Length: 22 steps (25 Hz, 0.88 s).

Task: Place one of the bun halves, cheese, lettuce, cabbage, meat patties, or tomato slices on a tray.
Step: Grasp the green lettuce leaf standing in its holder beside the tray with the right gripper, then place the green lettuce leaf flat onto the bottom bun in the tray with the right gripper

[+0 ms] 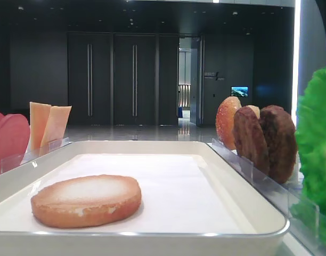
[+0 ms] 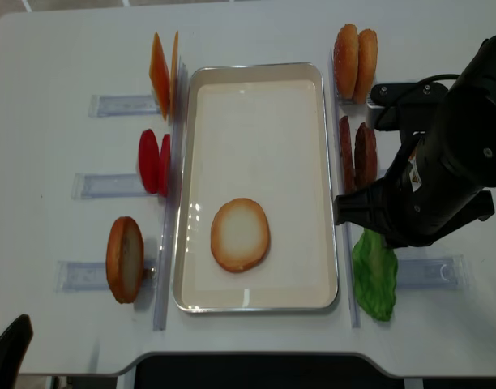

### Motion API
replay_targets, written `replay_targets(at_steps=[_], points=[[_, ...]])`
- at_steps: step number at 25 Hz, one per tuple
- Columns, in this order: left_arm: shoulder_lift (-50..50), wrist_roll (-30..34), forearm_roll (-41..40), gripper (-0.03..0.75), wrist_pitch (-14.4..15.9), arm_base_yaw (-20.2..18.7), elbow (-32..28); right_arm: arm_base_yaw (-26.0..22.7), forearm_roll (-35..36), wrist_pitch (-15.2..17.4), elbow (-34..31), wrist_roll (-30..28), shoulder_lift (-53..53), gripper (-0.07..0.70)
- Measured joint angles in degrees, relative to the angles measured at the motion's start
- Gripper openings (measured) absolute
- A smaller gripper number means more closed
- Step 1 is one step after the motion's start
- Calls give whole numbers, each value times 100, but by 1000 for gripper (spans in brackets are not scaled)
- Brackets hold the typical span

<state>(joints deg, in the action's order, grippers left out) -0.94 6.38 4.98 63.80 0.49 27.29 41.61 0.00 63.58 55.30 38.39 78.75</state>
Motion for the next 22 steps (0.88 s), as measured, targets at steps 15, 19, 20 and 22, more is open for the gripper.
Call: replay_targets(at_steps=[15, 19, 20, 22], points=[[0, -46, 0, 576, 0, 0, 0, 272, 0, 640, 1007, 83, -225, 3], [0, -62, 0, 576, 0, 0, 0, 570, 109, 640, 1398, 167, -225, 3], [0, -62, 0, 576, 0, 0, 0, 616, 139, 588, 1440, 171, -225, 3], [0, -64, 0, 576, 0, 0, 0, 674, 270, 383, 1478, 173, -225, 3]])
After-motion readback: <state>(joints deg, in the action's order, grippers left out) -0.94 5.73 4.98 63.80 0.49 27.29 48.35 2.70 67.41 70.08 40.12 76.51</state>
